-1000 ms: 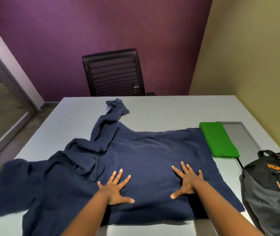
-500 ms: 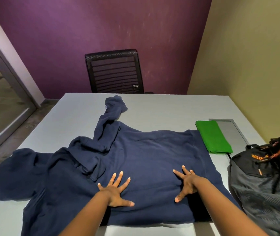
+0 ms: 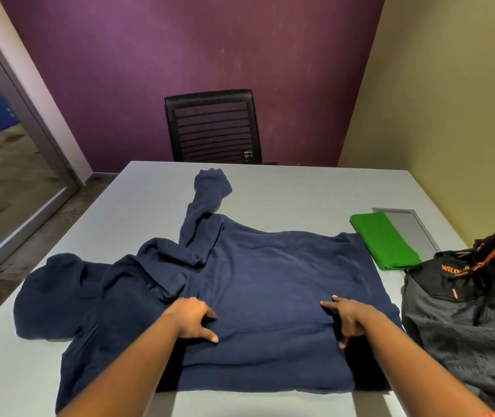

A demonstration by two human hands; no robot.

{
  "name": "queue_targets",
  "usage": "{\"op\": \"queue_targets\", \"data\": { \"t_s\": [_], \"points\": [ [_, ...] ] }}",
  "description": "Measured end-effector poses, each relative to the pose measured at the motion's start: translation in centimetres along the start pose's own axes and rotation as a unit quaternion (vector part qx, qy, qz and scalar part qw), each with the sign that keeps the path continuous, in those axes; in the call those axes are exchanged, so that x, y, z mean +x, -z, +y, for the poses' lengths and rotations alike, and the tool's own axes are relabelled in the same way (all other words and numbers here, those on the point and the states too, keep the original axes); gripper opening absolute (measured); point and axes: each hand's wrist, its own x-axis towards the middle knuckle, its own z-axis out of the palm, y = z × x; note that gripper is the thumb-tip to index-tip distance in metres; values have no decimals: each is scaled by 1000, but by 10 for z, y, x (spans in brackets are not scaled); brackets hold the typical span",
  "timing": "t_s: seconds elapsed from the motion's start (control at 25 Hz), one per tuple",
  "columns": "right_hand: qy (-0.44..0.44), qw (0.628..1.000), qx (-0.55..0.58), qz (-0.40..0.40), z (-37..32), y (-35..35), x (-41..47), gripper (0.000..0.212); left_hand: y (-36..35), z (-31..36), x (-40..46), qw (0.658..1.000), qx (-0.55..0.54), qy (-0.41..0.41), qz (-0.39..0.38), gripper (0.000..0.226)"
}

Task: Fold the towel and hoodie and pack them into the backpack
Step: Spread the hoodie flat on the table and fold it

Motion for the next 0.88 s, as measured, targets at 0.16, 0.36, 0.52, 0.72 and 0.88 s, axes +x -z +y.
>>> {"op": "queue_targets", "data": {
  "t_s": [0.16, 0.36, 0.52, 0.72, 0.88],
  "points": [
    [-21, 990, -117, 77, 16, 1, -7, 55, 1, -34, -16, 993, 107, 41, -40, 77],
    [-89, 980, -152, 89, 31, 7, -9, 45, 10, -53, -24, 981, 160, 90, -62, 73],
    [-77, 987, -101, 95, 48, 4, -10, 39, 16, -70, -35, 985, 104, 131, -35, 31],
    [-22, 969, 171, 174, 79, 21, -13, 19, 35, -98, -53, 975, -56, 165, 136, 11],
    [-53, 937, 142, 314, 72, 31, -3, 17, 34, -91, -32, 941, -11, 193, 277, 36]
  ]
}}
